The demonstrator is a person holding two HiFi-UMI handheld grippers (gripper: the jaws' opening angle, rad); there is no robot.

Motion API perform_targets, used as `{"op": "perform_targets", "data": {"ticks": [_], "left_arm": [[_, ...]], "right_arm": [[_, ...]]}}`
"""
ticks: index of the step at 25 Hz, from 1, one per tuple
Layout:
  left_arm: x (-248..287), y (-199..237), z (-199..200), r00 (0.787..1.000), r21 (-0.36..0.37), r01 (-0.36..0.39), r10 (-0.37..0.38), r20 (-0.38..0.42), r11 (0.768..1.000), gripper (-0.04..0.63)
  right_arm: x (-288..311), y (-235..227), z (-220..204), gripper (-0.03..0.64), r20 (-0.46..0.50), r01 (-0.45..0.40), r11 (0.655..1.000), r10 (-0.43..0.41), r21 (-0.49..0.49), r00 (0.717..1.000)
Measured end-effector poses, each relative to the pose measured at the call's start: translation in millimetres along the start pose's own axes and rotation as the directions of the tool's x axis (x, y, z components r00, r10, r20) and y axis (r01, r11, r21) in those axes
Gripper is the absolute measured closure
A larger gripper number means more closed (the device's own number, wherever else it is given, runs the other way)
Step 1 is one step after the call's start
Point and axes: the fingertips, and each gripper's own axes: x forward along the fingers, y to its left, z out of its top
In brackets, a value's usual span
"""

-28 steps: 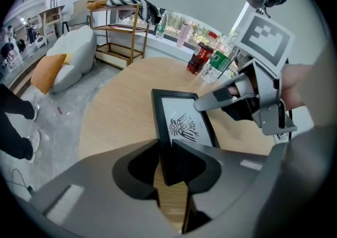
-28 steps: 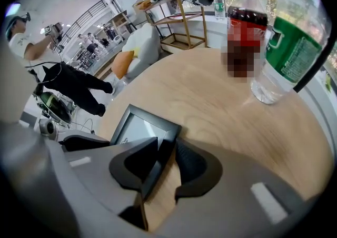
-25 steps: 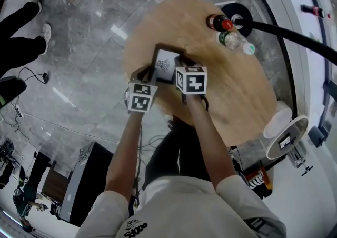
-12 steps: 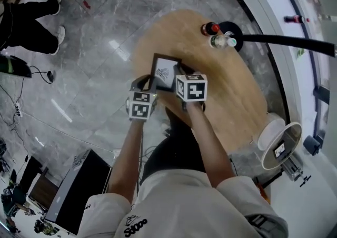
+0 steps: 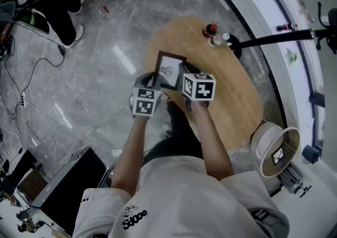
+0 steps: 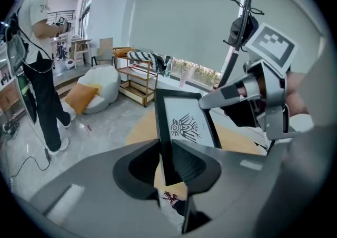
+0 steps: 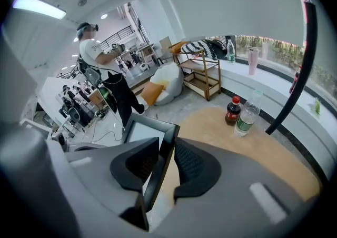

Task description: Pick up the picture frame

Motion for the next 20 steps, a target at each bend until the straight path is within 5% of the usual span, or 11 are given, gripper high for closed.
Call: {"op": "perform_targets", "data": {"ticks": [10, 20], "left_arm": [[-106, -31, 19, 0.990, 0.030, -0.060, 0.055, 0.132, 0.998, 0.517], [-205, -59, 45, 0.950, 0.060, -0.137, 0.114, 0.291, 0.989, 0.517]], "right_arm": [[-102, 60, 7, 0.525, 0.130, -0.054, 0.995, 0.065, -0.086, 0.989], [-203, 117, 19, 0.523, 0.272, -0.073, 0.972, 0.134, -0.225, 0.953]]}}
